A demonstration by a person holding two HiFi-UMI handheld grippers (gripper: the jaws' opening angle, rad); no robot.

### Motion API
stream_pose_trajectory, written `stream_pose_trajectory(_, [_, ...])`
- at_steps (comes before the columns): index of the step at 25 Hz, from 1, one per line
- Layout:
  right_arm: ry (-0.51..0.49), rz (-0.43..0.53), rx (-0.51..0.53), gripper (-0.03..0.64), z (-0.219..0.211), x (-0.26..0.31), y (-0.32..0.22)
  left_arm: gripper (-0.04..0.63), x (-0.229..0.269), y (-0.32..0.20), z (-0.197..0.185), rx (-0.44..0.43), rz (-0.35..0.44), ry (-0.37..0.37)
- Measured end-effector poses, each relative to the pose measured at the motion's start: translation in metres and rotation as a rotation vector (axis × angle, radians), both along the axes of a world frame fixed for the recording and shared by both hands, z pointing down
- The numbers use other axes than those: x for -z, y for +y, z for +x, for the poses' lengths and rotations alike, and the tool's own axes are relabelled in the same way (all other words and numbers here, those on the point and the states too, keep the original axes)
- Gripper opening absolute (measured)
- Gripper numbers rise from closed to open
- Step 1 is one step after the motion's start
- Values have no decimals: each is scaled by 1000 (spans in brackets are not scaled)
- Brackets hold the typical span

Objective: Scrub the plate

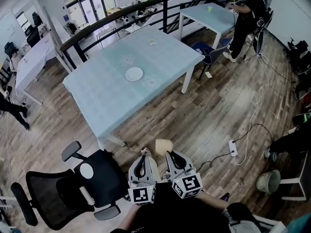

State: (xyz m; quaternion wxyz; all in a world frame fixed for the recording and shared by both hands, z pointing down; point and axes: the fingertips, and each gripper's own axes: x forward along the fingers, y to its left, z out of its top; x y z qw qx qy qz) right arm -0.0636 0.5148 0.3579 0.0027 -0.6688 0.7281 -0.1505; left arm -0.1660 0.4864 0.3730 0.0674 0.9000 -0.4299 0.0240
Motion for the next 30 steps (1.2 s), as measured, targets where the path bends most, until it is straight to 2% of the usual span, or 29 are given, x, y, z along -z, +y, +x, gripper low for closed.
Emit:
stream_pose_trajectory(3, [13, 2, -7, 35, 7, 0, -15, 14, 1, -15, 10, -29, 4, -27])
stream_pose_trajectory(10, [20, -17, -53, 35, 33, 0, -61, 14, 8, -65, 39, -86, 13, -20])
stream_pose_trajectory(18, [28, -61, -25, 35, 35, -12, -139, 14, -3, -151, 60, -109, -7, -3])
stream_pose_trajectory(30, [38, -34, -50, 35, 32, -2, -249, 14, 13, -261, 63, -144, 42, -13])
